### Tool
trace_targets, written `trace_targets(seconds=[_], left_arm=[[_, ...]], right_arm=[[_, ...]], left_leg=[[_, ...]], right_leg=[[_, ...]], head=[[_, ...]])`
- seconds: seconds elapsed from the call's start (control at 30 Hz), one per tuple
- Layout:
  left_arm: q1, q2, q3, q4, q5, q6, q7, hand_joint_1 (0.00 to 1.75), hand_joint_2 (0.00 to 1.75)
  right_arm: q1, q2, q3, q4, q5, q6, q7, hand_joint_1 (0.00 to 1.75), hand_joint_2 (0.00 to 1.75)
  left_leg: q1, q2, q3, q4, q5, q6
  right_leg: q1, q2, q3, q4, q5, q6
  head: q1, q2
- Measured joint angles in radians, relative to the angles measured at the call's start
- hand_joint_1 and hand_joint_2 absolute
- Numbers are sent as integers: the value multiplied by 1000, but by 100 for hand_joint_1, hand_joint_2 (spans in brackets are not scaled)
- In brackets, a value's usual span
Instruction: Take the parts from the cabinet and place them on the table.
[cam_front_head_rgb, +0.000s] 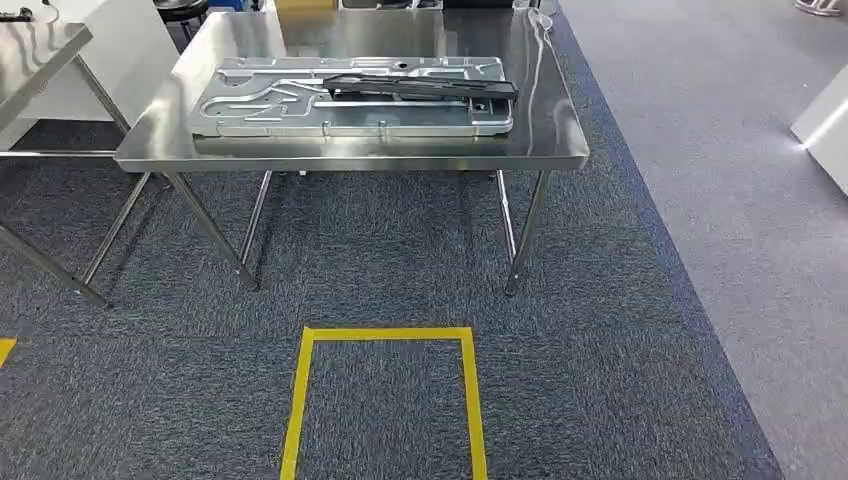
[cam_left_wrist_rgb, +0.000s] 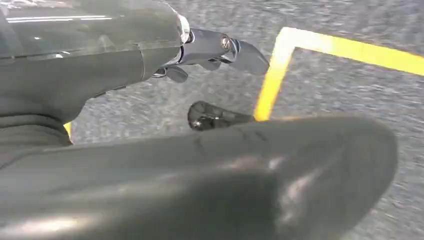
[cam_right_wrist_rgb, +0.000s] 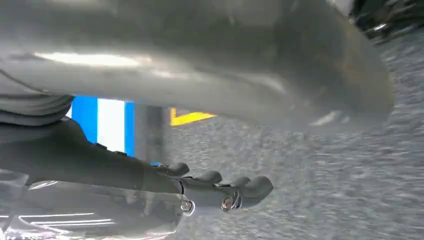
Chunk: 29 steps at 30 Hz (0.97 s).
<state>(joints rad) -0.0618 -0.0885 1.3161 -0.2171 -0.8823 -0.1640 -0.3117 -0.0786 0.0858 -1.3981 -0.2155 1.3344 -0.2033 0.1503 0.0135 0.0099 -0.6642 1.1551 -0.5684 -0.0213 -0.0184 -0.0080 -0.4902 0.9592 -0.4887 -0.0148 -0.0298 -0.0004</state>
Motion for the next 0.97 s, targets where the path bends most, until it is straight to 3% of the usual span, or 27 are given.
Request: trace_targets(seconds=[0.03, 0.07, 0.1, 0.13, 0.17, 0.2, 0.23, 0.27, 0.3, 0.4, 0.43, 0.47, 0.53, 0.57, 0.6, 0.63, 0.67, 0.7, 0.73, 0.77, 0.83, 0.9, 0.93, 0.97], left_arm=[[0, 0, 0, 0, 0, 0, 0, 0, 0], [-1, 0, 0, 0, 0, 0, 0, 0, 0], [-1, 0, 0, 0, 0, 2, 2, 0, 0], [-1, 0, 0, 0, -3, 3, 7, 0, 0], [0, 0, -2, 0, -8, 4, 17, 0, 0], [0, 0, -4, 0, -12, 7, 27, 0, 0], [-1, 0, -9, 0, -19, 13, 36, 0, 0], [-4, 0, -14, 0, -21, 21, 43, 0, 0], [-6, 0, -16, 0, -23, 25, 46, 0, 0], [-4, -1, -18, 0, -27, 39, 46, 0, 0], [-3, -4, -18, 0, -26, 41, 46, 0, 0], [-3, -4, -18, 0, -22, 43, 45, 0, 0], [-3, -4, -18, 0, -18, 53, 44, 0, 0], [-1, -4, -18, 0, -17, 55, 44, 0, 0], [0, -4, -18, 0, -17, 55, 44, 0, 0], [0, -4, -18, 0, -17, 55, 45, 0, 0], [0, -5, -18, 0, -17, 55, 45, 0, 0], [0, -5, -18, 0, -17, 55, 46, 0, 0], [-1, -7, -18, 0, -17, 55, 47, 0, 0], [-2, -10, -18, 0, -18, 55, 47, 0, 0], [-4, -10, -18, 0, -18, 56, 48, 0, 0], [-7, -11, -18, 0, -16, 59, 48, 0, 0], [-6, -11, -18, 0, -15, 59, 47, 0, 0], [-7, -11, -17, 0, -14, 59, 45, 0, 0]], right_arm=[[1, 0, -2, 0, 0, 3, 0, 0, 0], [1, 2, -5, 1, -1, 6, -1, 0, 0], [1, 3, -8, 1, -2, 6, -3, 0, 0], [2, 3, -9, 1, -3, 8, -6, 0, 0], [3, 3, -13, 1, -7, 11, -13, 0, 0], [3, 4, -15, 2, -13, 18, -19, 0, 0], [2, 5, -16, 2, -20, 27, -24, 0, 0], [3, 6, -20, 2, -28, 32, -26, 0, 0], [4, 7, -24, 2, -36, 37, -26, 0, 0], [3, 7, -39, 2, -50, 54, -35, 0, 0], [4, 7, -41, 2, -50, 63, -36, 0, 0], [6, 7, -41, 2, -50, 75, -36, 0, 0], [10, 8, -42, 3, -52, 91, -40, 0, 0], [11, 8, -43, 3, -52, 97, -42, 0, 0], [12, 7, -43, 3, -52, 98, -44, 0, 0], [12, 7, -43, 3, -52, 98, -44, 0, 0], [12, 7, -44, 3, -52, 98, -45, 0, 175], [12, 6, -44, 3, -52, 99, -45, 0, 175], [11, 5, -44, 3, -52, 100, -45, 0, 175], [10, 4, -44, 3, -52, 102, -45, 0, 175], [10, 4, -45, 3, -53, 110, -54, 0, 175], [10, 2, -45, 3, -58, 116, -60, 0, 175], [11, 3, -45, 3, -60, 117, -63, 0, 175], [11, 3, -45, 3, -62, 117, -65, 0, 175]], left_leg=[[0, 0, -14, 76, -44, -3], [0, 0, -22, 142, -61, -4], [0, 0, -14, 168, -38, -4], [0, 0, 8, 159, 10, -3], [0, 0, 46, 117, 59, -2], [0, -1, 98, 48, 83, 2], [0, -1, 166, -44, 68, 8], [-5, -1, 235, -146, 31, 12], [-5, -1, 245, -186, 2, 19], [-4, 1, 230, -185, 18, 44], [-1, 4, 226, -186, 26, 51], [-2, 5, 218, -185, 32, 59], [-6, 6, 202, -184, 43, 62], [-8, 6, 196, -183, 48, 62], [-10, 7, 192, -183, 51, 62], [-12, 7, 190, -182, 53, 61], [-12, 6, 189, -182, 54, 61], [-14, 6, 191, -181, 55, 59], [-14, 6, 195, -182, 56, 58], [-22, 6, 189, -177, 55, 52], [-18, 7, 183, -177, 58, 44], [-20, 7, 187, -188, 64, 33], [-20, 5, 191, -186, 66, 41], [-23, 5, 191, -196, 69, 60]], right_leg=[[3, -1, -16, 2, 12, -2], [6, -2, -37, 6, 23, -1], [7, -1, -56, 11, 31, -1], [8, -2, -72, 15, 40, 1], [8, -2, -89, 21, 48, 5], [8, -1, -103, 28, 55, 8], [8, -1, -111, 37, 60, 13], [14, 0, -119, 48, 61, 17], [15, -2, -124, 53, 69, 25], [13, -3, -128, 51, 88, 44], [8, -1, -138, 67, 69, 48], [8, 0, -158, 117, 23, 53], [5, 3, -222, 283, -69, 62], [5, 3, -242, 343, -92, 64], [5, 3, -241, 360, -90, 64], [5, 3, -215, 328, -69, 62], [6, 3, -165, 254, -33, 57], [9, 3, -104, 153, 7, 48], [15, 3, -51, 63, 30, 36], [17, 2, -36, 36, 14, 29], [21, 4, -45, 32, 15, 24], [17, 3, -44, 19, 21, 13], [20, 2, -34, 6, 26, 25], [13, 6, -32, 0, 30, 26]], head=[[0, 0], [0, 0], [0, 0], [0, 0], [0, 0], [0, 0], [0, 0], [0, 0], [0, 0], [0, 0], [0, 0], [0, 0], [0, 0], [0, 0], [0, 0], [0, 0], [0, 0], [0, 0], [0, 0], [0, 0], [0, 0], [0, 0], [0, 0], [0, 0]])
